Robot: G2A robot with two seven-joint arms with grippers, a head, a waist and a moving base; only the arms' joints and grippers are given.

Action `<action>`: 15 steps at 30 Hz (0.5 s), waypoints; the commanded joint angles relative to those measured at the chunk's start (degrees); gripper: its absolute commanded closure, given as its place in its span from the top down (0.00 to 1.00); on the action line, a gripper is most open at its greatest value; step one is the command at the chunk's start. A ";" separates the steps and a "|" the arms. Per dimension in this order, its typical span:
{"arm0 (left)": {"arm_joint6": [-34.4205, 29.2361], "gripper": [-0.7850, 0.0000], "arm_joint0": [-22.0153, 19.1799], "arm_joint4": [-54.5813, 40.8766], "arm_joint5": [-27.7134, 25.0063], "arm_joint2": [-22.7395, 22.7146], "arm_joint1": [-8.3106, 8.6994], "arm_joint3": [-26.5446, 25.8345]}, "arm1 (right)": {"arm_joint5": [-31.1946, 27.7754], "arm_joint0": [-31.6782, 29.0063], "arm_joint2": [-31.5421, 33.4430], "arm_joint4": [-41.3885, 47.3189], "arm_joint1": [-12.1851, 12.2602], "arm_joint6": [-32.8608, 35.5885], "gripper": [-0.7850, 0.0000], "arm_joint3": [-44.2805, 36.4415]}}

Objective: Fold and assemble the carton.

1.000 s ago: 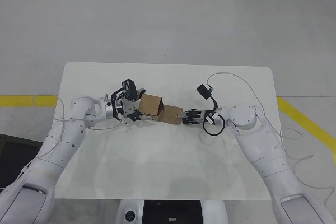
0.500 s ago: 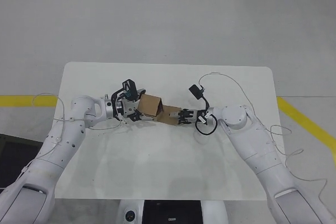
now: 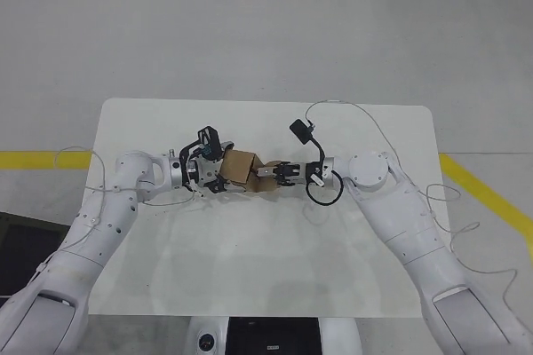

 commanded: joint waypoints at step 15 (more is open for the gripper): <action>-0.29 1.00 -0.59 0.18 0.00 0.96 -0.01 0.57 | -2.74 3.08 -2.18 3.01 -1.48 -0.84 0.67 4.92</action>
